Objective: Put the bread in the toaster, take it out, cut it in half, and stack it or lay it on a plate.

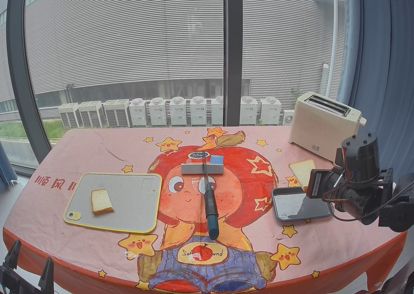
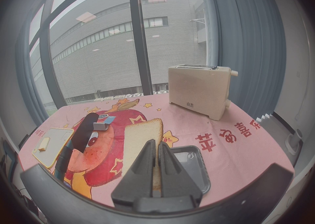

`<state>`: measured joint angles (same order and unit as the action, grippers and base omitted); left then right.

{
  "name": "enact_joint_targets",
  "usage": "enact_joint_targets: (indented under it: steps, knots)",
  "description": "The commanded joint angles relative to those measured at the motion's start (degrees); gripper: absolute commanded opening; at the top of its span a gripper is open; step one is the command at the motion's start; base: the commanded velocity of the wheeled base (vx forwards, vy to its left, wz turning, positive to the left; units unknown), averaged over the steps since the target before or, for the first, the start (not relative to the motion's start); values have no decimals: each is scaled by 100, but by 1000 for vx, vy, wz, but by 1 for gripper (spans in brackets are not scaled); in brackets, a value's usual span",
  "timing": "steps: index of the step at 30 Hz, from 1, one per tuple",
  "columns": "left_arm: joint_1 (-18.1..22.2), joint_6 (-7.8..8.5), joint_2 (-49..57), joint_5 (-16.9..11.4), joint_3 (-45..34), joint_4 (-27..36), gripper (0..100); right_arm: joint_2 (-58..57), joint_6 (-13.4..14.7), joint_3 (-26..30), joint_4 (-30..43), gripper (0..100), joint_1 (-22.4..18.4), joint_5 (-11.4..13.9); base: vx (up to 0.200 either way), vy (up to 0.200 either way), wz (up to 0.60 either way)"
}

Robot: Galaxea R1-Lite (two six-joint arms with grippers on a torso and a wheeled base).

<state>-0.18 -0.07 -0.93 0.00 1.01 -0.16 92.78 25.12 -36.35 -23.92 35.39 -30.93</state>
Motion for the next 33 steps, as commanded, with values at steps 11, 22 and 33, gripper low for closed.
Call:
enact_joint_targets:
  steps: [11,22,33]
  knots:
    - [1,-1,93,0,-101,-2,100,425,186,243,1,0,29,-54,0,0,0]
    - [1,-1,93,0,-101,-2,100,504,151,418,-8,0,-15,-54,0,0,0]
    - [1,-1,93,0,-101,-2,100,873,151,410,-8,0,-199,-98,0,0,0]
